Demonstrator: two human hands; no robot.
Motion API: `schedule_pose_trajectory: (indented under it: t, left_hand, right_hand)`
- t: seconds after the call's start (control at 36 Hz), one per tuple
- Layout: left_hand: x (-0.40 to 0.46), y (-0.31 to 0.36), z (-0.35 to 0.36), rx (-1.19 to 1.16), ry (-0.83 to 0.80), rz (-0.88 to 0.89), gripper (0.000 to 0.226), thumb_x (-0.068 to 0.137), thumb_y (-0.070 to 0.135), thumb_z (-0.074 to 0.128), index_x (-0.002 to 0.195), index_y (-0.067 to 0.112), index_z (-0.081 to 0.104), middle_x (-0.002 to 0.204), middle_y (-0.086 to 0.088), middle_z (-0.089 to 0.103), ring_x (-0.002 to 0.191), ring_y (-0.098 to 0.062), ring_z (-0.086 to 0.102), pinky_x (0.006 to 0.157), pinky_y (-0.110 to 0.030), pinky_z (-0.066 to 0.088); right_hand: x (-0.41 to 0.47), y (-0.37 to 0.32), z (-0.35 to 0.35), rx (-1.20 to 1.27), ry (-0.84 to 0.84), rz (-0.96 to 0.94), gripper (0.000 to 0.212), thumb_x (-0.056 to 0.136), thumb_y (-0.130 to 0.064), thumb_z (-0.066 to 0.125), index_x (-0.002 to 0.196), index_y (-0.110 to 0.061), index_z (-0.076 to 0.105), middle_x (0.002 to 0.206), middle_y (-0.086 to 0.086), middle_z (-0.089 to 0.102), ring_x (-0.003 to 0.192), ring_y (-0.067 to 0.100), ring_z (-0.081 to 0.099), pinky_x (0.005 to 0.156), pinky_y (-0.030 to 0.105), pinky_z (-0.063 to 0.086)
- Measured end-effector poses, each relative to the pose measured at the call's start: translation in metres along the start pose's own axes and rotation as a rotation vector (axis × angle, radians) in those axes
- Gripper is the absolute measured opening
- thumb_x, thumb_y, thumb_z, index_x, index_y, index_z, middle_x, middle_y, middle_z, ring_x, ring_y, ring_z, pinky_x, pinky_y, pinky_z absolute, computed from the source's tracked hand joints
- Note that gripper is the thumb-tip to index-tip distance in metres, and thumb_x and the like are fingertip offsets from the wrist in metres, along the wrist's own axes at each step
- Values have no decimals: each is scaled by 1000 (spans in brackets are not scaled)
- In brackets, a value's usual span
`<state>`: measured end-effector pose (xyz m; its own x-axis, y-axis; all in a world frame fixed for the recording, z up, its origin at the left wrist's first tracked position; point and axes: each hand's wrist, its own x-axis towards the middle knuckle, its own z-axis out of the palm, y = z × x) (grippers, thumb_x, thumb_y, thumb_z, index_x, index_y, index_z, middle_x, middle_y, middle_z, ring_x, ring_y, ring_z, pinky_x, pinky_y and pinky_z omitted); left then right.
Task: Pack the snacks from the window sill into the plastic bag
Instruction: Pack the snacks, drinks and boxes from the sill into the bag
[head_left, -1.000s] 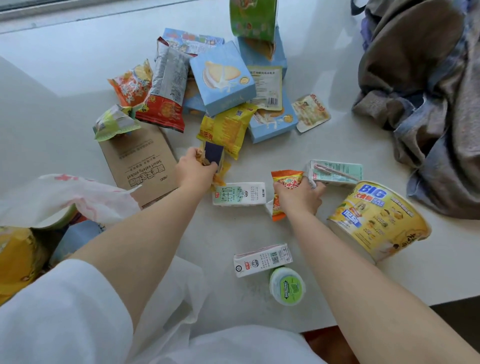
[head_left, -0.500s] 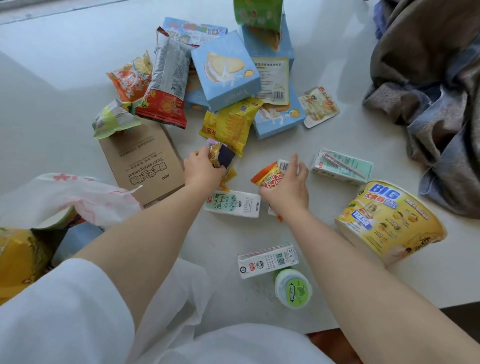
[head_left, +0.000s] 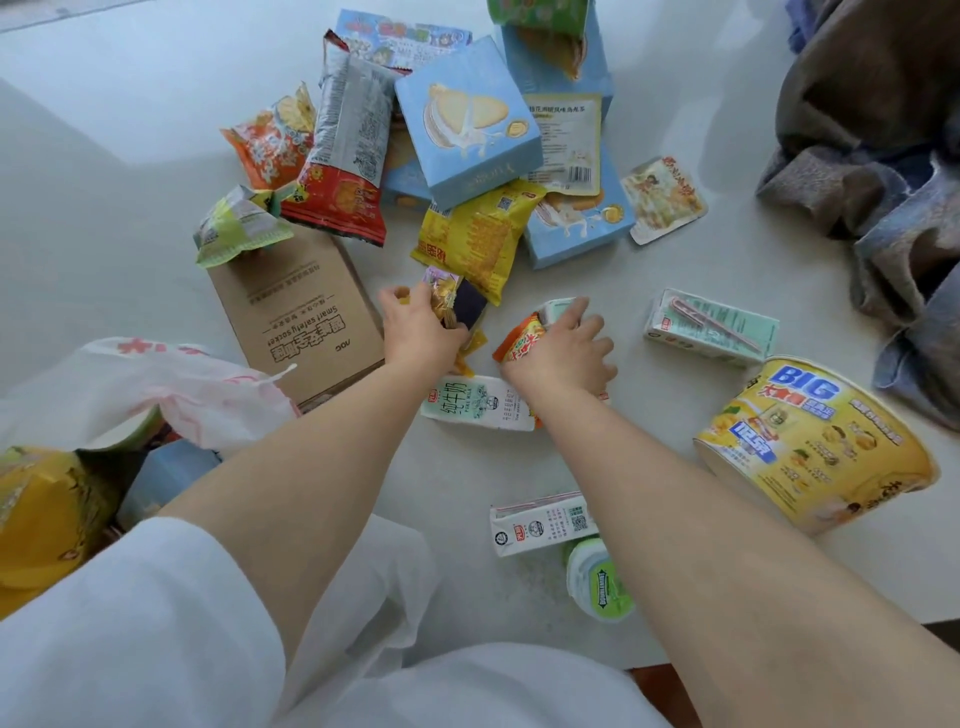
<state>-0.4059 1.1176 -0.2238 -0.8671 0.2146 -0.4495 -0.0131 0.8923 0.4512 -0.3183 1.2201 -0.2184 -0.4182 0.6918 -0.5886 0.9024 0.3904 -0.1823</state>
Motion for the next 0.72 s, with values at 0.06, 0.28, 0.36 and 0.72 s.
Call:
schedule_pose_trajectory:
  t: [0.06,0.28,0.36,0.72]
  left_hand:
    - [4,1,-2,-8,-41,-37,49,80,27,69,121,14,47,133,-12,30,116,-32,46,98,-36,40]
    - [14,3,2,24,-29,-74,91,77,32,73,148,24,16,139,-14,34,128,-34,36,107,-39,31]
    - [16,5,6,94,2,-66,93,78,35,72,149,20,14,139,-15,34,127,-36,36,106,-38,30]
    - [-14,10,1,-4,89,84,78,73,27,76,139,19,37,126,-9,46,116,-29,48,93,-35,41]
  right_hand:
    - [6,3,-1,-24,10,-61,123,64,-60,73,149,-14,-3,142,13,25,126,32,32,97,45,36]
    - [14,14,3,-104,95,-155,117,68,-61,67,149,-18,-6,139,14,29,123,32,31,98,41,33]
    - [14,13,3,-114,89,-157,117,70,-59,68,149,-17,-7,138,15,29,123,31,31,98,41,33]
    - [-6,36,-25,174,-49,-217,109,73,-37,71,151,-25,-4,133,12,38,124,30,39,101,39,37]
